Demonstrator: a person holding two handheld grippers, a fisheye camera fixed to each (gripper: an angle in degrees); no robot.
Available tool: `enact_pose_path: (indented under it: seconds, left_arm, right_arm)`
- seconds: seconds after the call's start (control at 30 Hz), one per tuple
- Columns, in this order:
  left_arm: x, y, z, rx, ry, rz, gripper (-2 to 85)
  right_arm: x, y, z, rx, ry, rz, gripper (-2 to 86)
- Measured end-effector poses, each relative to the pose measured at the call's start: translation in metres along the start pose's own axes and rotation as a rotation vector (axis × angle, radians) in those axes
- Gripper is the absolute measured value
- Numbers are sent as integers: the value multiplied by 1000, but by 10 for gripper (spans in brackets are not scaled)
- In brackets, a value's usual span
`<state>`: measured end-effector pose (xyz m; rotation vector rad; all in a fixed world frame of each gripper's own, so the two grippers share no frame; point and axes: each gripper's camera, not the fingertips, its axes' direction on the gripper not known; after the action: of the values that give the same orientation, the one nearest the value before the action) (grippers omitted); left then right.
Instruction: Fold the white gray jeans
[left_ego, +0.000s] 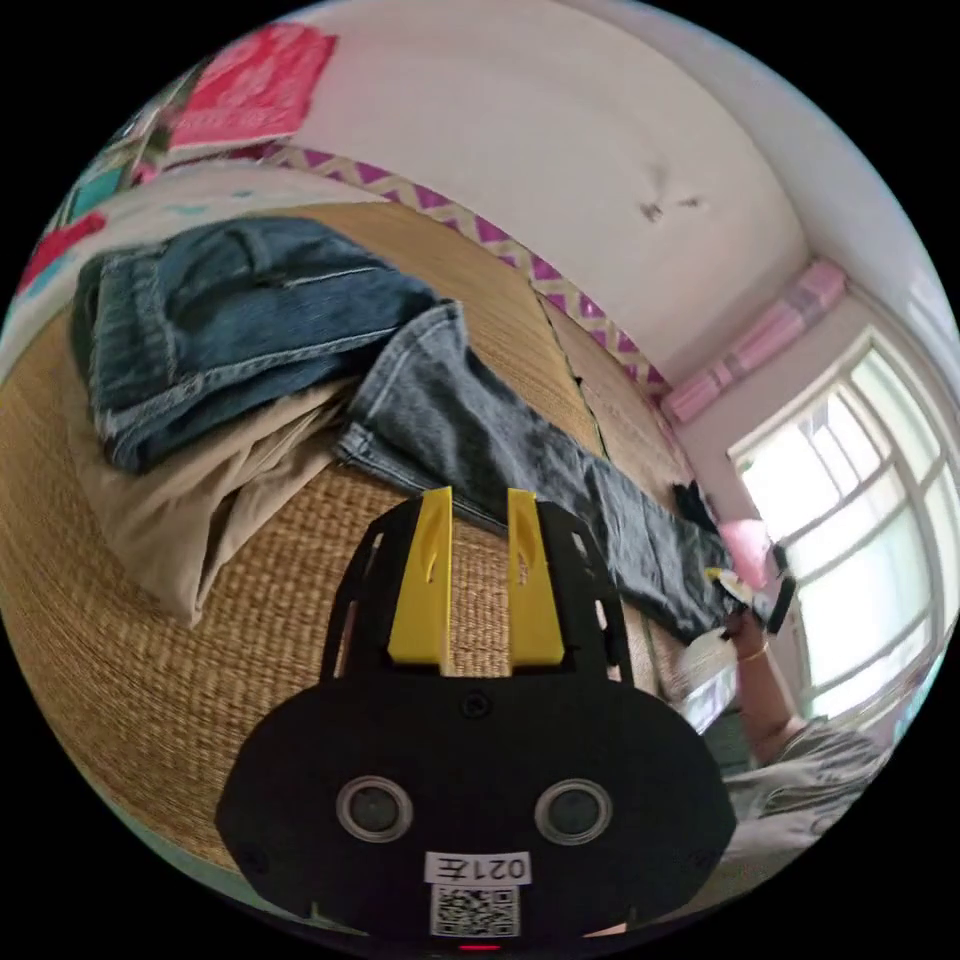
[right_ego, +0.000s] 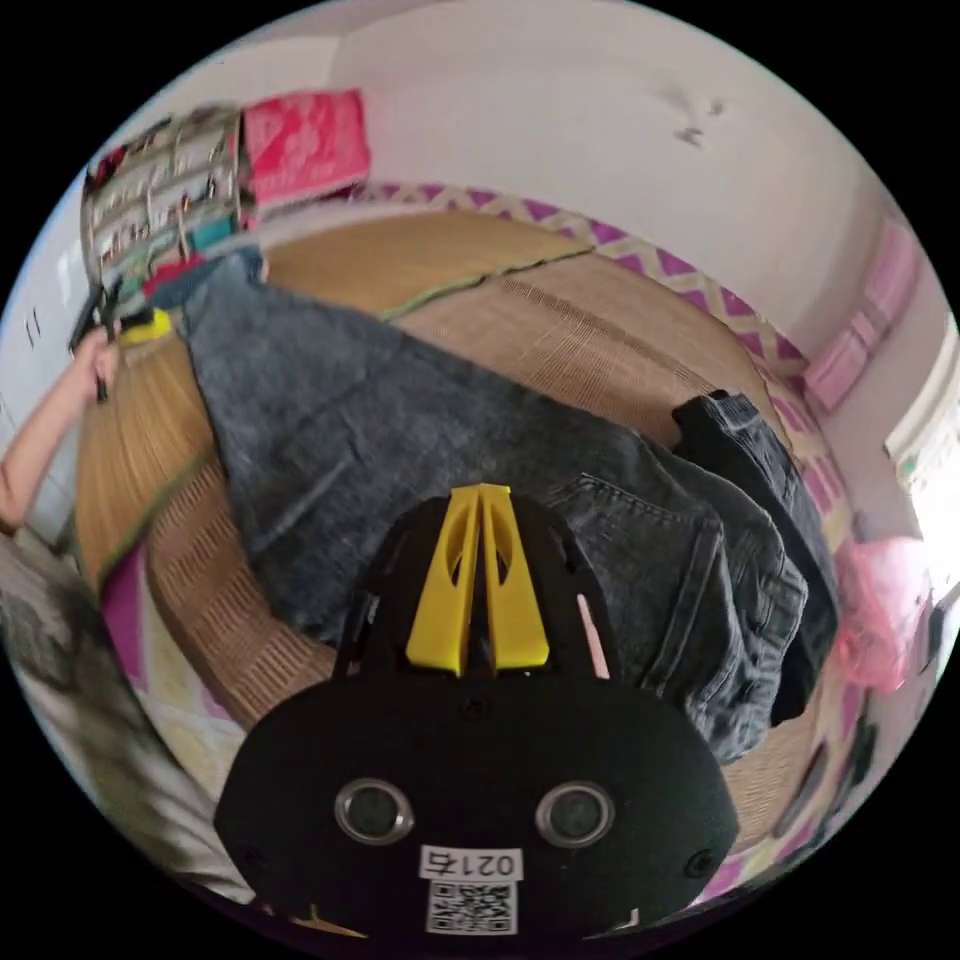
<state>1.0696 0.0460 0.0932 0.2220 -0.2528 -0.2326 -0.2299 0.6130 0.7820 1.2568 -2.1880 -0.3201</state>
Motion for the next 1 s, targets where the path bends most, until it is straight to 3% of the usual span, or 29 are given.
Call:
enact_pose_path:
  seconds: [0.17,0.23,0.4,0.53,0.7,0.77,1.0]
  left_arm:
    - [-98,25,0,43,139,-328,124]
    - [-111,31,2,58,166,-358,117]
    - [-105,31,-14,132,87,-302,89]
    - [-117,23,7,50,7,-365,98]
    - [-141,26,15,69,45,-444,73]
    - [-149,29,12,86,66,-465,6]
    - [-155,60,-27,113,137,-429,-9]
  right_arm:
    - [2,91,-70,146,-130,159,3]
    - [0,132,-84,173,-178,213,3]
    - [-3,259,-92,208,-285,373,-2]
    - [-8,332,-82,219,-268,463,-4]
    - [-3,423,-48,272,-368,613,-5]
    - [4,446,-41,327,-420,645,-6]
    - [7,509,-3,418,-615,652,-6]
